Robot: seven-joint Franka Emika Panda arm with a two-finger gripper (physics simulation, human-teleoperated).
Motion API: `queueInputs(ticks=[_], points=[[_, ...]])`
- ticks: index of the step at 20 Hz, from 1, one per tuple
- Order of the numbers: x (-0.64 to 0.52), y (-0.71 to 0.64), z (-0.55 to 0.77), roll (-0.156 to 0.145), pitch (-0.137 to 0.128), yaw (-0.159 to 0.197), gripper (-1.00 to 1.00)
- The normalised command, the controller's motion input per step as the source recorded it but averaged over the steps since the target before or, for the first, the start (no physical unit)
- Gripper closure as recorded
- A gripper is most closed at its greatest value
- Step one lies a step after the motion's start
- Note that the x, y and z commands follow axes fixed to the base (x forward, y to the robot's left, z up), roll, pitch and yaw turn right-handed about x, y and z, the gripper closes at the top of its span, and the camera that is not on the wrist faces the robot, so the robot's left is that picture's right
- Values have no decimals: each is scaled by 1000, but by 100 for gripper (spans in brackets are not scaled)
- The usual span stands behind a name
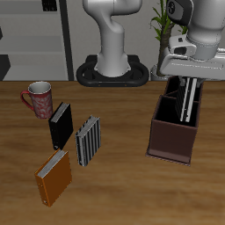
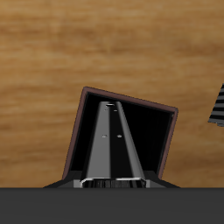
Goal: Place the left striped book into the left desk caddy's right compartment
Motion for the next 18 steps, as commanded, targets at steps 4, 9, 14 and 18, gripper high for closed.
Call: queueInputs(ticks=[4,9,14,18], points=[[40,-39,-118,-11,22,1,100],[89,47,-319,8,43,78,100],[130,-46,-249,-15,54,34,100],[114,-74,-225,-18,48,11,100]])
